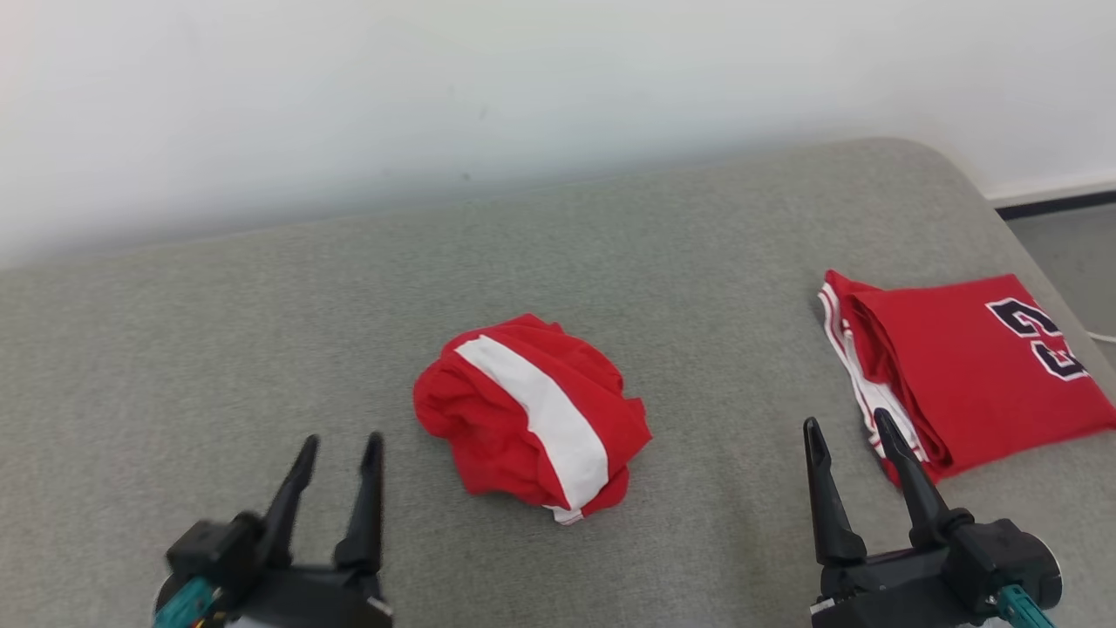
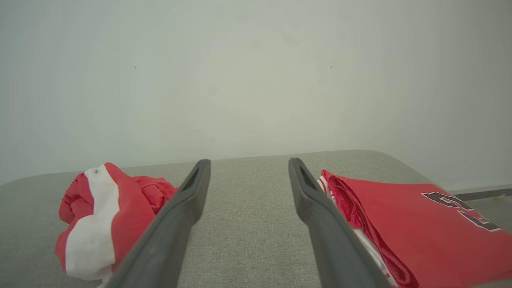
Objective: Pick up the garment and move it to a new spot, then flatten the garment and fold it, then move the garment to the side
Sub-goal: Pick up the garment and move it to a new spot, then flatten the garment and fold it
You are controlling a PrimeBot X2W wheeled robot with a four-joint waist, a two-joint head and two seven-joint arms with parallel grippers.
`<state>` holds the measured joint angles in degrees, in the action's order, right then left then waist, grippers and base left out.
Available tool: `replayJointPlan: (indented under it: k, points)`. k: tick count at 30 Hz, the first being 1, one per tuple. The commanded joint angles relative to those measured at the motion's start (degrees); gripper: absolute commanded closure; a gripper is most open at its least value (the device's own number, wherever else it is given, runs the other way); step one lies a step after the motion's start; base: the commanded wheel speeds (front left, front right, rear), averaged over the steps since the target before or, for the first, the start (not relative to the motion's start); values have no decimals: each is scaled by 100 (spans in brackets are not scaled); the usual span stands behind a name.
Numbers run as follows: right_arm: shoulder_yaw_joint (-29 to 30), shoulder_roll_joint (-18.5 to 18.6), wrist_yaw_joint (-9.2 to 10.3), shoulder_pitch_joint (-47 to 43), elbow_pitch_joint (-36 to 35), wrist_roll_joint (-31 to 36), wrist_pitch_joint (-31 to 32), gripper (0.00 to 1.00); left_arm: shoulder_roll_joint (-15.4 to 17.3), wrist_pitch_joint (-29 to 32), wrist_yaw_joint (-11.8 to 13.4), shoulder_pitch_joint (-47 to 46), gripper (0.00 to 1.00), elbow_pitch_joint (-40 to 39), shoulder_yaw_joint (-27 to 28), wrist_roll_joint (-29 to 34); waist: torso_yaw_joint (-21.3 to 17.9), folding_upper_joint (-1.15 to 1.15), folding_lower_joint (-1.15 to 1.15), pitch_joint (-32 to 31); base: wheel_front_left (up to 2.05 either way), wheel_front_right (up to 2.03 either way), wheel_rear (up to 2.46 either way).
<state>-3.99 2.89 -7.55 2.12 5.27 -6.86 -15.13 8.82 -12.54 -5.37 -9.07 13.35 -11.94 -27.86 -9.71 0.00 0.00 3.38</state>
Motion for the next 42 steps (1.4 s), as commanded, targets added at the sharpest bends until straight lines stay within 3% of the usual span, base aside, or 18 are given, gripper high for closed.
replayJointPlan:
  k: [1, 6, 10, 24, 42]
  points:
    - [33, -1, 15, -87, -10, 40, 0, 0, 13, -83, 59, 175, 0, -53, 61, 54, 257, 0, 0, -160, 0, 0, 0]
    - [206, -2, 15, -253, 11, 82, 0, 0, 180, -260, 251, 700, 0, -246, 367, 500, 519, 0, 0, -275, 0, 0, 0]
    - [359, -1, 15, -380, 26, 110, 0, 0, 45, -261, 335, 1148, 0, -655, 705, 908, 723, 0, 0, -328, 0, 0, 0]
    - [410, -1, 15, -621, 317, 61, -1, 0, -224, -266, -107, 1808, 0, -588, 1384, 1562, 1034, 0, 0, -497, 0, 0, 0]
    - [372, -1, 15, -632, 303, -31, 0, 0, -317, -266, -208, 1589, 0, -633, 1518, 1718, 957, 0, 0, -464, 0, 0, 0]
